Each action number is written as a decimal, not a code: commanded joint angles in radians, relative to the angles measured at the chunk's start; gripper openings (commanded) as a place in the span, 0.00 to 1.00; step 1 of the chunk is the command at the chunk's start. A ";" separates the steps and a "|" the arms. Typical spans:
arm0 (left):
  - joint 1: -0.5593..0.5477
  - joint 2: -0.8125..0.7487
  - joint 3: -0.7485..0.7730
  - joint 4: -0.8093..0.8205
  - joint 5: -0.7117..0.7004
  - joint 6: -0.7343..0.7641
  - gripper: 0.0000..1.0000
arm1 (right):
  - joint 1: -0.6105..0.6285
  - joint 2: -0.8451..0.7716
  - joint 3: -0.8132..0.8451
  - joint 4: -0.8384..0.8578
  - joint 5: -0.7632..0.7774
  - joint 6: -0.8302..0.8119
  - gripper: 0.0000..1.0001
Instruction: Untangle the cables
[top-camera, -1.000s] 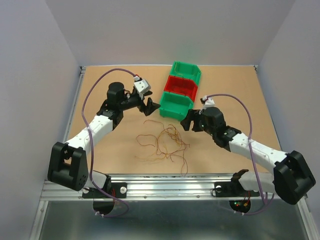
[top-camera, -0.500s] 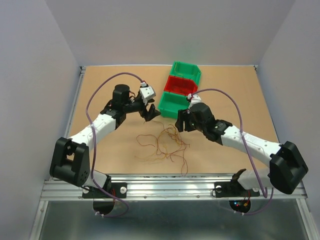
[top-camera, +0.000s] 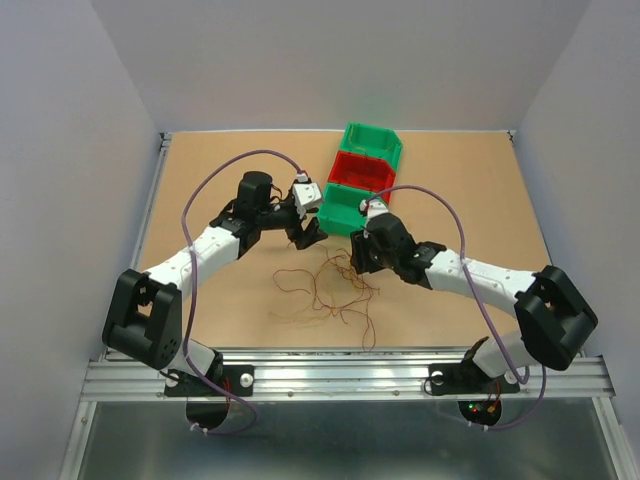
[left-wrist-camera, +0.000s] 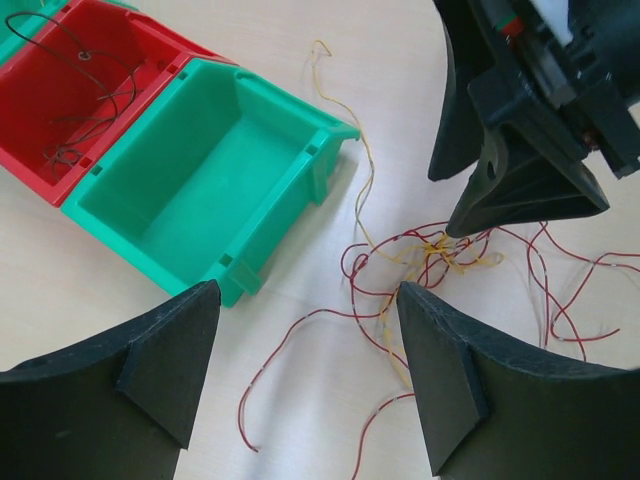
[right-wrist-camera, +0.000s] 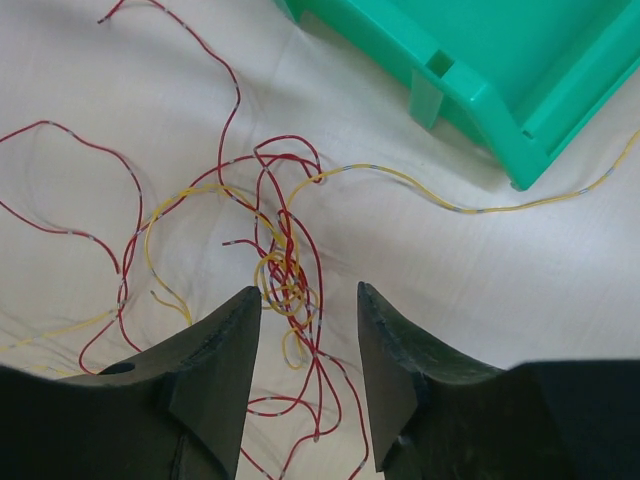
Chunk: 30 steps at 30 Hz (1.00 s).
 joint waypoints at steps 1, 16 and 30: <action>-0.006 0.007 0.052 -0.001 -0.001 0.027 0.82 | 0.029 0.039 0.012 0.043 -0.011 -0.036 0.47; -0.013 0.042 0.068 -0.022 0.035 0.054 0.80 | 0.067 -0.091 -0.006 0.067 -0.096 -0.078 0.01; -0.013 -0.069 -0.031 0.073 0.355 0.102 0.79 | 0.075 -0.395 -0.134 0.228 -0.347 -0.096 0.00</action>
